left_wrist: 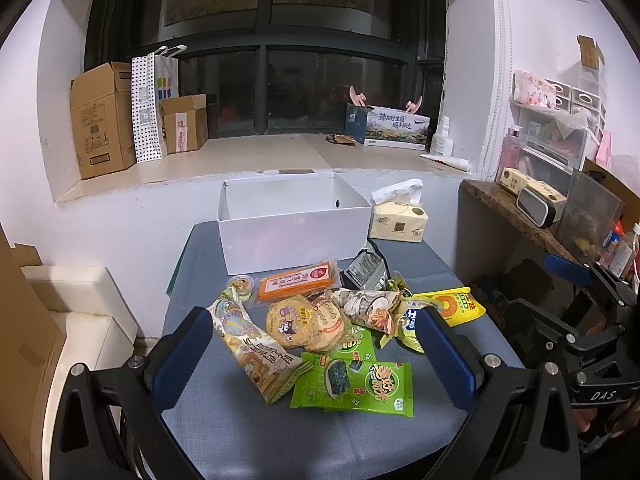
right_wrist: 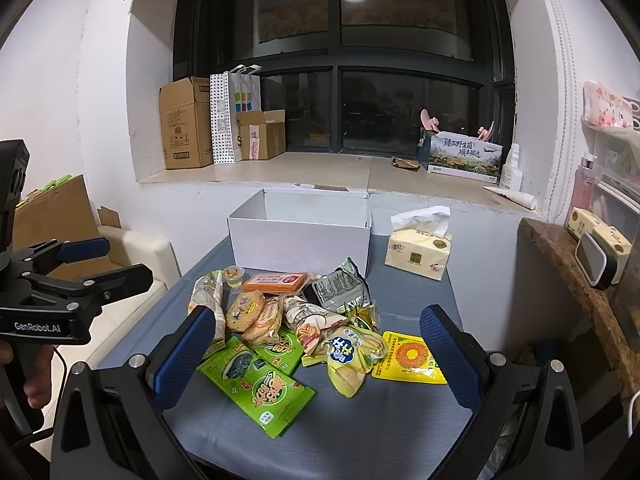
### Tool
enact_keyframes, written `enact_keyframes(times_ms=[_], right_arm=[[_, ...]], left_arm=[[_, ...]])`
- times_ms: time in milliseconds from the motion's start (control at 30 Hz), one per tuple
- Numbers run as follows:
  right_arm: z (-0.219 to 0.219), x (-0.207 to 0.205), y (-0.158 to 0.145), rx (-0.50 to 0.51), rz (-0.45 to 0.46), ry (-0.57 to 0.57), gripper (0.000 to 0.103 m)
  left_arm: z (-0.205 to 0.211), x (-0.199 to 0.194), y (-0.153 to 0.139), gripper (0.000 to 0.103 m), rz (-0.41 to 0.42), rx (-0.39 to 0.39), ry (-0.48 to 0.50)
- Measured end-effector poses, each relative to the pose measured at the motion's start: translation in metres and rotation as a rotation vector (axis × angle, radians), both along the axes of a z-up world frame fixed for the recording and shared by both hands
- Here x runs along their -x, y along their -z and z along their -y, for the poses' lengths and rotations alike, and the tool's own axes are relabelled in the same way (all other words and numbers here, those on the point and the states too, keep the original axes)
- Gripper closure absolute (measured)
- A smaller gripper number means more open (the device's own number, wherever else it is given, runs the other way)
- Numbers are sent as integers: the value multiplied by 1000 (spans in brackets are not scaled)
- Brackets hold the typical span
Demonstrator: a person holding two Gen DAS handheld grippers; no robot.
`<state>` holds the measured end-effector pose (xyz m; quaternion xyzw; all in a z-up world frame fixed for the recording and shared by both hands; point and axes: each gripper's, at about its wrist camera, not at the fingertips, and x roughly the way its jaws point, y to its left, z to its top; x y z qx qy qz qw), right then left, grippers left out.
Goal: Organize snacks
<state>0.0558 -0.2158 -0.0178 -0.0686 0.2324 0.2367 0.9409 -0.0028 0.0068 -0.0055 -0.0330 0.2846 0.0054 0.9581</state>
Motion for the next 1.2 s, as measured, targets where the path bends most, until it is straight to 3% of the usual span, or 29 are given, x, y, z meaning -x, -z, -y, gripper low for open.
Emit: enact_keyframes(times_ms=[1200], right_arm=[[-6, 0, 6, 26, -7, -23, 0]], left_arm=[[-2, -1, 0, 0, -11, 3, -5]])
